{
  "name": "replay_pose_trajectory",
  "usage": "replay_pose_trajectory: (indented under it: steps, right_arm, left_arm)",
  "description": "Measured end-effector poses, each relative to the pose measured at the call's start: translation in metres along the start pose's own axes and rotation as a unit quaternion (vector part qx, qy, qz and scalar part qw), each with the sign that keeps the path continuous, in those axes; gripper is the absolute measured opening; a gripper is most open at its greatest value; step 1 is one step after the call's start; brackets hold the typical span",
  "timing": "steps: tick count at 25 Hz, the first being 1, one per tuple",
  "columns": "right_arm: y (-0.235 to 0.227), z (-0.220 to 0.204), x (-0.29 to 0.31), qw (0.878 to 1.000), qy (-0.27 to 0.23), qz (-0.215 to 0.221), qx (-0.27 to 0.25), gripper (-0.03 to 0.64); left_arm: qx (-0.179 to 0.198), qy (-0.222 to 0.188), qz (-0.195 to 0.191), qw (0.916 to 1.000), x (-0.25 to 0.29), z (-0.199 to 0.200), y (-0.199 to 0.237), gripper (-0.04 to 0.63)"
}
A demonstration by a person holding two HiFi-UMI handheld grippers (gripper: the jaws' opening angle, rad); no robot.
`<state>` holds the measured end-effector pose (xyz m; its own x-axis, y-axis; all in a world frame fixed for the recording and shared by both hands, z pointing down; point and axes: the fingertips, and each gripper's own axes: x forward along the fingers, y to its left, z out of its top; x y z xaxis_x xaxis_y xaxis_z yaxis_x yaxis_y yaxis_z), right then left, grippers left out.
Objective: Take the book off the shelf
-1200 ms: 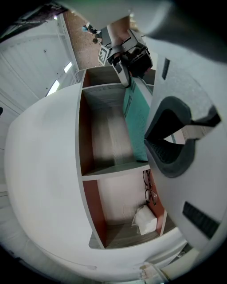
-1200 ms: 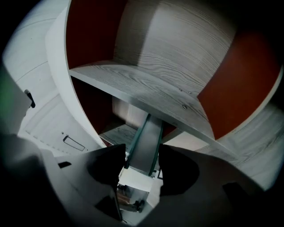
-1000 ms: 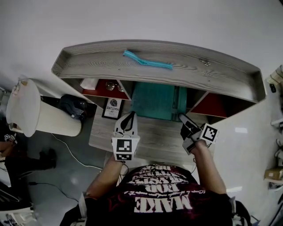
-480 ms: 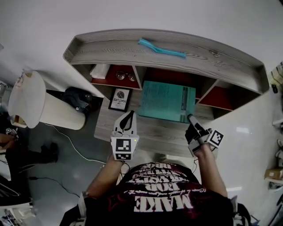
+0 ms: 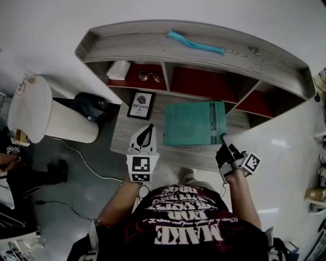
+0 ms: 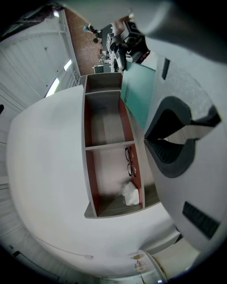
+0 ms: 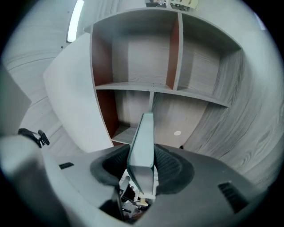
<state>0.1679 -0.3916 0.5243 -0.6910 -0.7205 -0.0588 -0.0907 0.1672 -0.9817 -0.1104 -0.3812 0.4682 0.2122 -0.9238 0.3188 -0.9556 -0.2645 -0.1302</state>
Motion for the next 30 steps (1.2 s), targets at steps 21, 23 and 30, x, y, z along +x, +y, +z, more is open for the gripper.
replay_pose_trajectory:
  steps: [21, 23, 30]
  right_arm:
    - [-0.195, -0.049, -0.057, 0.982, 0.005, -0.191, -0.008, 0.180]
    - [-0.207, -0.047, -0.061, 0.982, -0.015, -0.188, -0.001, 0.179]
    - [-0.252, -0.049, -0.086, 0.972, -0.085, -0.217, -0.010, 0.181]
  left_arm:
    - [0.004, 0.051, -0.018, 0.9985, -0.028, -0.058, -0.017, 0.008]
    - [0.004, 0.054, -0.010, 0.9985, -0.036, -0.061, -0.015, 0.008]
    - [0.005, 0.065, 0.010, 0.9978, -0.068, -0.074, -0.009, 0.008]
